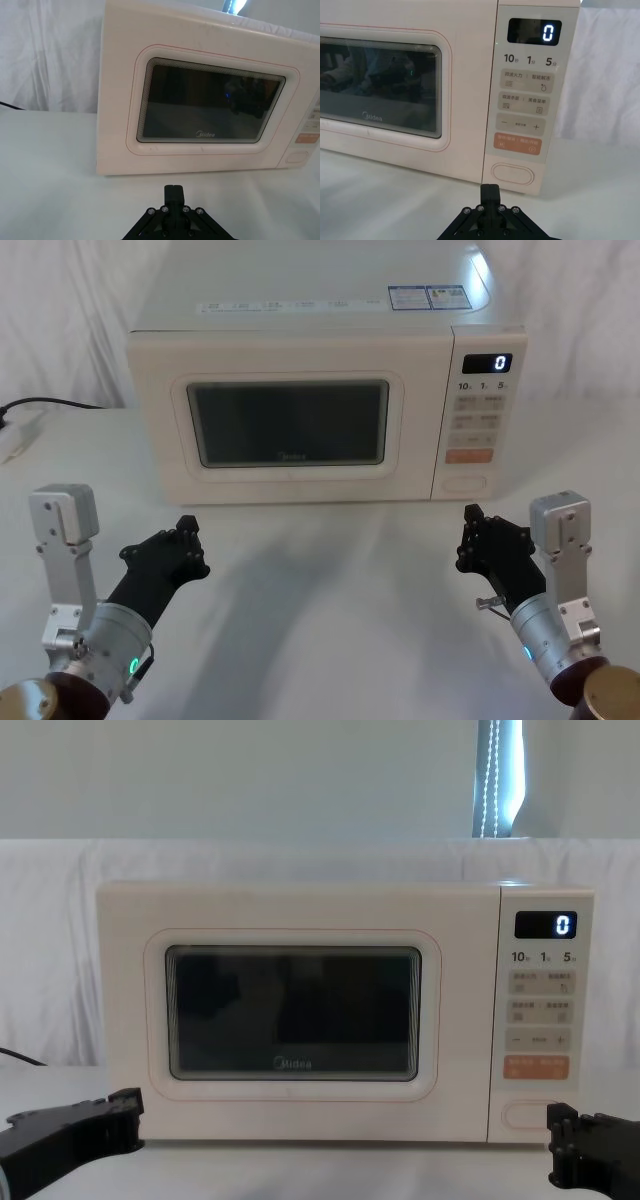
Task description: Press the button to open the microwave door with one hand; close the microwave door with the other hand.
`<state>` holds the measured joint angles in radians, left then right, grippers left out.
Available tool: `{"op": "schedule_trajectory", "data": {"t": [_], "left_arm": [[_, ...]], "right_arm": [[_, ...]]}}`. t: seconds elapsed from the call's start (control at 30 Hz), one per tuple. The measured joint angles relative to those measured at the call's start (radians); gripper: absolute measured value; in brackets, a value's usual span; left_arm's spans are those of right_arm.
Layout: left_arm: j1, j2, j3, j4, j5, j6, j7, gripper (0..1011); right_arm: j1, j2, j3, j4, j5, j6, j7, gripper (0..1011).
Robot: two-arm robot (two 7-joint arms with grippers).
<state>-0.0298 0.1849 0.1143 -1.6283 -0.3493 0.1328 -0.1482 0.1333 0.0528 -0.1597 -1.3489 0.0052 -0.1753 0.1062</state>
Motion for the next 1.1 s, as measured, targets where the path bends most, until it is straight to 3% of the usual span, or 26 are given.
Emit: {"op": "schedule_trajectory", "data": {"t": [0.87, 1.1], "left_arm": [[0.001, 0.000, -0.001, -0.002, 0.000, 0.002, -0.002, 0], [0.001, 0.000, -0.001, -0.002, 0.000, 0.002, -0.002, 0]], "right_arm": [[0.000, 0.000, 0.000, 0.000, 0.000, 0.000, 0.000, 0], [0.000, 0.000, 0.000, 0.000, 0.000, 0.000, 0.000, 149]]}}
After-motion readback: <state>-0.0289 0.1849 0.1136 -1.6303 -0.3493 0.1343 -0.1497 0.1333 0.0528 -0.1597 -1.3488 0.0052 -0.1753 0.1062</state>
